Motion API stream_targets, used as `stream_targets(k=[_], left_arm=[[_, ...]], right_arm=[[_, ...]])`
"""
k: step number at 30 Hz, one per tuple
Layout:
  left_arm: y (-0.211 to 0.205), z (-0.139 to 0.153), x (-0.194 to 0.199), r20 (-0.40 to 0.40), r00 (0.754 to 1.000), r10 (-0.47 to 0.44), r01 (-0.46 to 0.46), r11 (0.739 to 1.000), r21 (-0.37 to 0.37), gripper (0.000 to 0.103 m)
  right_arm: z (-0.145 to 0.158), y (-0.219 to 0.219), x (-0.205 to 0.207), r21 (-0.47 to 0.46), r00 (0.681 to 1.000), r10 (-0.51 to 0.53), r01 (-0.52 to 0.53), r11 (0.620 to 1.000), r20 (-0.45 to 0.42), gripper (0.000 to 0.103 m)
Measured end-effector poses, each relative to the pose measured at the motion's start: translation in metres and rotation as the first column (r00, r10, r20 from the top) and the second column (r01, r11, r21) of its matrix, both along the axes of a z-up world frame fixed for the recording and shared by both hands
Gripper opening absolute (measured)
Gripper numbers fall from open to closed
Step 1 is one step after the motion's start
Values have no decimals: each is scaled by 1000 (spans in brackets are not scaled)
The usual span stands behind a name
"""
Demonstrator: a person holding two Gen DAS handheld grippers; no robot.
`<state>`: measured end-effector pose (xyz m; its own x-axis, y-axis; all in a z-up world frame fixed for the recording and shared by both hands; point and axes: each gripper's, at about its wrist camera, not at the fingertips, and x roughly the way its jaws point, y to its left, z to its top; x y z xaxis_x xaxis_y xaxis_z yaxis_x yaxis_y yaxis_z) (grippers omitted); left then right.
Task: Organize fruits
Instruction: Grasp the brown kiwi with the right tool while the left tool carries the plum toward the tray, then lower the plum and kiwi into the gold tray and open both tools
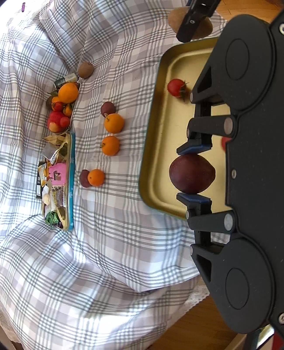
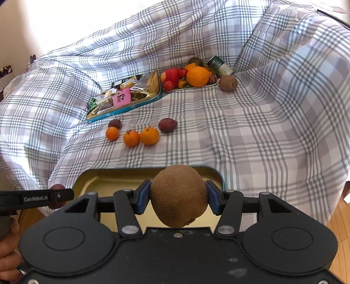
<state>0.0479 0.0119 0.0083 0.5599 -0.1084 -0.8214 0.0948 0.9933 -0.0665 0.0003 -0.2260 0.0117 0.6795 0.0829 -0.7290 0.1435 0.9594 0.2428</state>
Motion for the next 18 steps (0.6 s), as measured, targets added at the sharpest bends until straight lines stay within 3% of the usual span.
stream_targets(k=[18], left_arm=[[11,-20,-16,-64,996,63,-65,997,-35,47]], right_arm=[[-13,7,-13,-11,998,23,-24,1000,-63,56]])
